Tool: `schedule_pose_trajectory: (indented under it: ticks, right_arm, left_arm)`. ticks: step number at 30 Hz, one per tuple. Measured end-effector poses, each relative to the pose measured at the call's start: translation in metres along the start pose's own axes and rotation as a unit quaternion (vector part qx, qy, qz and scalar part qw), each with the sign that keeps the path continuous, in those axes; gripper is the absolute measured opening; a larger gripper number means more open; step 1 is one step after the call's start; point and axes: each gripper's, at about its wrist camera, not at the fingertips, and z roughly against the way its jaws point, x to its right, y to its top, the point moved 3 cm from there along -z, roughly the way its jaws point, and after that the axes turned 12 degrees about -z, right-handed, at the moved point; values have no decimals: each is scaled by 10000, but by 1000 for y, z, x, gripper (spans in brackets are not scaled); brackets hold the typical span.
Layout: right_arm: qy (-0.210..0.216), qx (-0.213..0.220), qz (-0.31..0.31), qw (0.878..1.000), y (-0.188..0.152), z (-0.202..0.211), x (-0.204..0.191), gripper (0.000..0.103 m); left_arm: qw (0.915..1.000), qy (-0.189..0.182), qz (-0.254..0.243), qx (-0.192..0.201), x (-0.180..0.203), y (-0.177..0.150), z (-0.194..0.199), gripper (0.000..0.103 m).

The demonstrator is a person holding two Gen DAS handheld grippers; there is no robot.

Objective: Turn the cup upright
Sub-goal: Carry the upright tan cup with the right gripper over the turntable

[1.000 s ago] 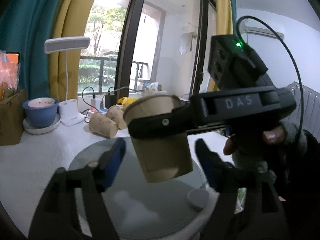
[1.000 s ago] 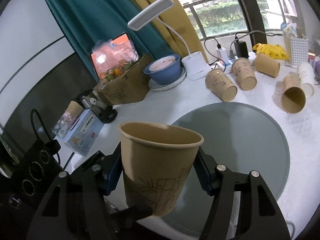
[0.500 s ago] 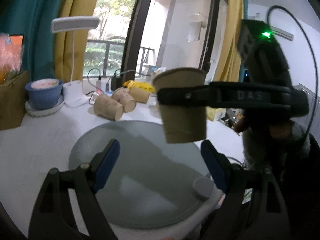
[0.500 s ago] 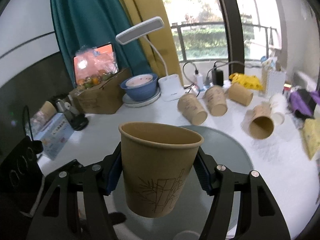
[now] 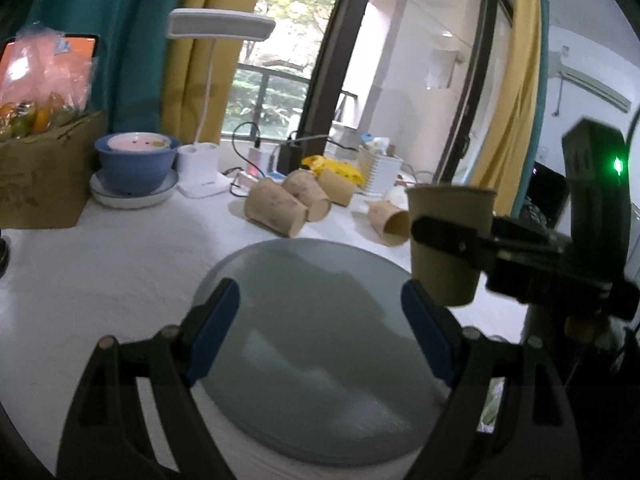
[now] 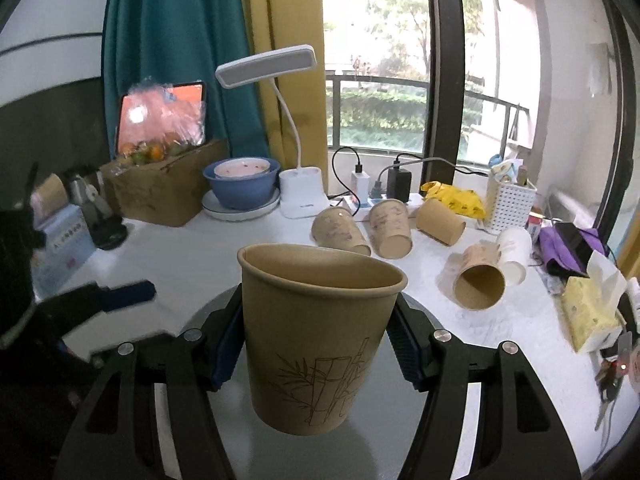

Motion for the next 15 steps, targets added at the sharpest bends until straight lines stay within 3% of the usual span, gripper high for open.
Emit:
schedule_pose_trajectory:
  ticks: [15]
  right_arm:
    - [-326, -13, 271, 9991, -13, -35, -3, 68]
  left_arm:
    - [9993, 212, 311, 12, -27, 8, -9, 84]
